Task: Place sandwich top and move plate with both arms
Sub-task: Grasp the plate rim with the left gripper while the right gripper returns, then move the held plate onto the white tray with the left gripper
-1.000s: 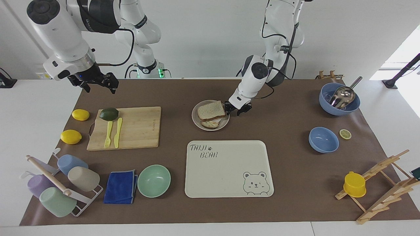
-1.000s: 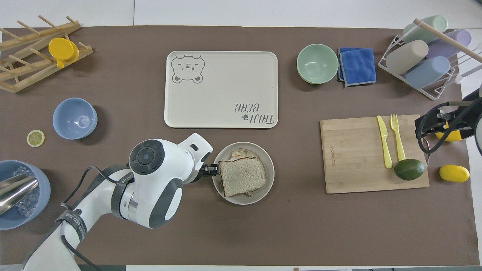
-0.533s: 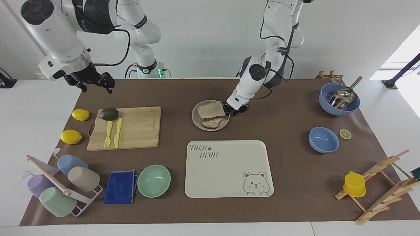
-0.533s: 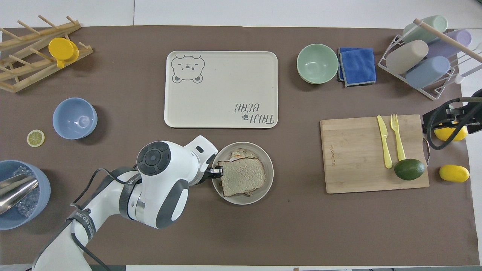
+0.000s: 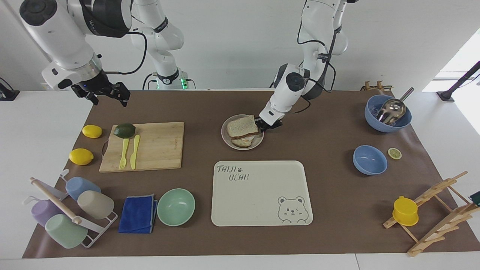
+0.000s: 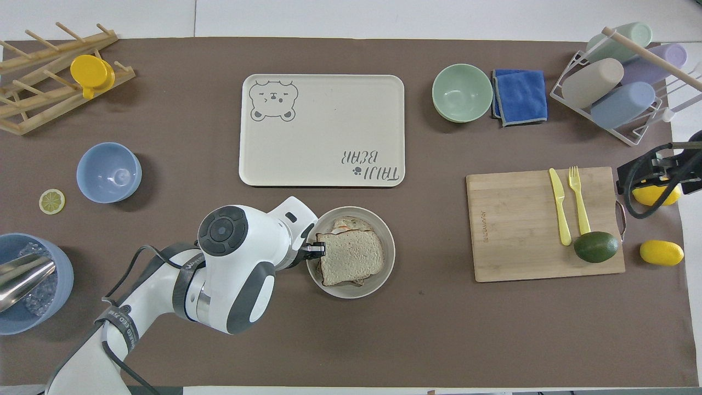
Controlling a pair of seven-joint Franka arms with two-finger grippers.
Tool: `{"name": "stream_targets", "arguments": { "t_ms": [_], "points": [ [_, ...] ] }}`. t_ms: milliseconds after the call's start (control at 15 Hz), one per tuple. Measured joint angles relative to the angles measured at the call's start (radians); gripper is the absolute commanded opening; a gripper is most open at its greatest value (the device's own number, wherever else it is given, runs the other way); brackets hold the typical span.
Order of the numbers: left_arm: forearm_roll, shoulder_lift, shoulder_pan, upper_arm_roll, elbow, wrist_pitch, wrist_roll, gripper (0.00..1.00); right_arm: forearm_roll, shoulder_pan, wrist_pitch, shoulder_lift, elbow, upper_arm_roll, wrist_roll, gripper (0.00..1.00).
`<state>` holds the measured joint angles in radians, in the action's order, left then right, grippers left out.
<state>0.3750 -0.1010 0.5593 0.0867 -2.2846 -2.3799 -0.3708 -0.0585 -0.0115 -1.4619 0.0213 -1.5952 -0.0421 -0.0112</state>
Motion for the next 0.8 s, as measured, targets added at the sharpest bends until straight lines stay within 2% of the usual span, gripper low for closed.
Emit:
{"name": "stream_targets", "arguments": {
  "t_ms": [267,533,800],
  "points": [
    [0.017,0.000,-0.033,-0.008,0.046,0.046,0.019,0.00,0.001,-0.005,0.000,-0.002,0.001,0.000,0.000,1.00],
    [0.036,-0.006,-0.127,-0.013,0.165,0.143,0.064,0.00,0.001,-0.004,0.000,-0.005,0.001,0.000,0.000,1.00],
    [0.040,-0.068,-0.221,-0.017,0.304,0.172,0.095,0.00,0.001,-0.004,0.000,-0.007,0.001,0.000,0.000,1.00]
  ]
}}
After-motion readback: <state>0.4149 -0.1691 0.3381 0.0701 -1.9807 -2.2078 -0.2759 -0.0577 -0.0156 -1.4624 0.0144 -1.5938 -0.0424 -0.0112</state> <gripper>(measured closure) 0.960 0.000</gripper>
